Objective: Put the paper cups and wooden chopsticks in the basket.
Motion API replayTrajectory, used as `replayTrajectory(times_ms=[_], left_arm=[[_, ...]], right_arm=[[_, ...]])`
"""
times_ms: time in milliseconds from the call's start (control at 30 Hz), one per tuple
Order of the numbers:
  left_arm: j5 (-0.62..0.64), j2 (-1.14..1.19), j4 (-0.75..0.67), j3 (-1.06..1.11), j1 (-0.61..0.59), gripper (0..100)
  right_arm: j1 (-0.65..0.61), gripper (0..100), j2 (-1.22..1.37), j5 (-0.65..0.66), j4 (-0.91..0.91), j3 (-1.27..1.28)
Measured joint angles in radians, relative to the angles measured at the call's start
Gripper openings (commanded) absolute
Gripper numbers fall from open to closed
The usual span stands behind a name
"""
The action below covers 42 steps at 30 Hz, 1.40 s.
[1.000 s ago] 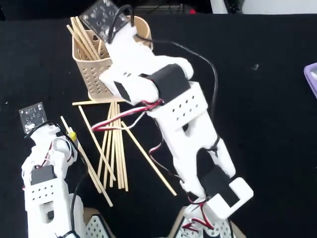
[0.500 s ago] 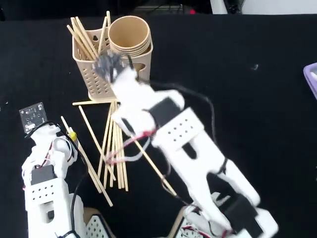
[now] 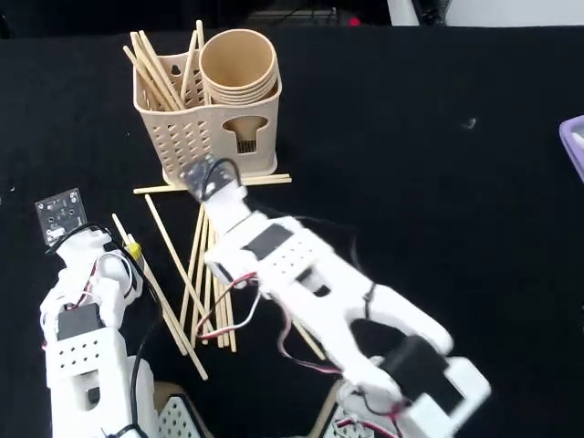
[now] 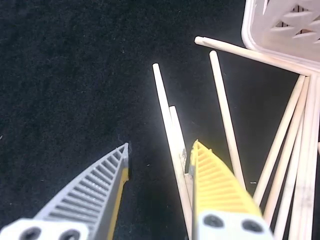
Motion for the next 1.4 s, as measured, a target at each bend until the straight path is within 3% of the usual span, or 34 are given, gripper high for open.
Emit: replayTrajectory(times_ms=[267, 667, 1000, 1133, 1400], left_arm=[[0.0, 0.0, 0.0, 0.0, 0.0, 20], [0.0, 0.0, 0.0, 0.0, 0.0, 20], [0.0, 0.0, 0.0, 0.0, 0.0, 20], [0.0, 0.0, 0.0, 0.0, 0.0, 20], [0.0, 0.0, 0.0, 0.0, 0.0, 20]], right_arm=[[-0.003, 20.9, 0.195, -0.002, -0.011, -0.089], [-0.041, 20.9, 0.186, -0.002, 0.127, -0.201], [-0.129, 21.0, 0.252, -0.015, -0.066, -0.163], [-0.127, 21.0, 0.269, -0.074, 0.011, -0.219], [-0.04, 19.8, 0.269, -0.06, 0.207, -0.233]])
